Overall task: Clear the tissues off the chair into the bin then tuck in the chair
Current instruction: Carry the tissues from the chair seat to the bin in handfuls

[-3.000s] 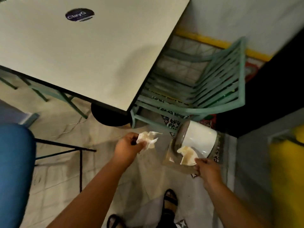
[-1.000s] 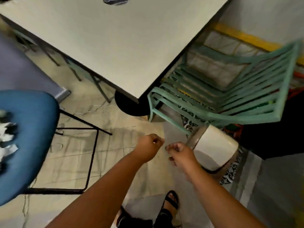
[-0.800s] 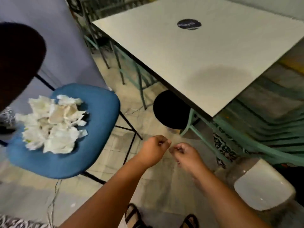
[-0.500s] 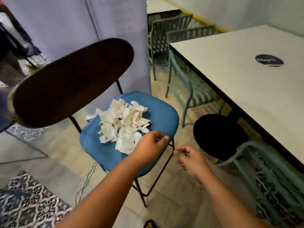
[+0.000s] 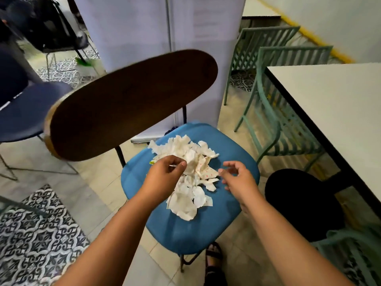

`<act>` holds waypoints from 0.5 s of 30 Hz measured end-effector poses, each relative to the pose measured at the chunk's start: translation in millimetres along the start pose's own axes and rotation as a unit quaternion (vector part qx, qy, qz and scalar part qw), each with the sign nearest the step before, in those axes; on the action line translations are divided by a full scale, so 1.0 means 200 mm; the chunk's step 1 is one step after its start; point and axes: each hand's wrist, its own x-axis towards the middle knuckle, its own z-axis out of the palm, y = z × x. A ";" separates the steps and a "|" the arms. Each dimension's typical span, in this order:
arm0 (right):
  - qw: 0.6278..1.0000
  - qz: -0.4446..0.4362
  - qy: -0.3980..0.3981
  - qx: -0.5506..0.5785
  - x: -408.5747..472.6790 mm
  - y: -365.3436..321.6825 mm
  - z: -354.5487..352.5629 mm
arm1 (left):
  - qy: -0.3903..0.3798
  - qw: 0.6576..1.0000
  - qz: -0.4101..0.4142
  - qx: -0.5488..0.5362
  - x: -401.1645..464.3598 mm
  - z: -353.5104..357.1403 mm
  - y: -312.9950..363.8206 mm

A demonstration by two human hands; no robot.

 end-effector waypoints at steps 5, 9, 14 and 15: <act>0.987 -0.034 -0.016 -0.154 0.36 -0.13 0.04 | 0.064 0.998 -0.019 -0.022 0.25 0.01 0.05; 0.956 -0.009 -0.111 -0.273 0.62 -0.16 0.12 | 0.102 0.994 -0.031 -0.004 0.46 0.03 0.06; 0.931 0.013 -0.171 -0.321 0.81 -0.13 0.16 | 0.119 0.990 -0.055 0.060 0.64 0.08 0.02; 0.934 0.009 -0.177 -0.309 0.84 -0.12 0.16 | 0.112 0.989 -0.061 0.079 0.66 0.09 0.01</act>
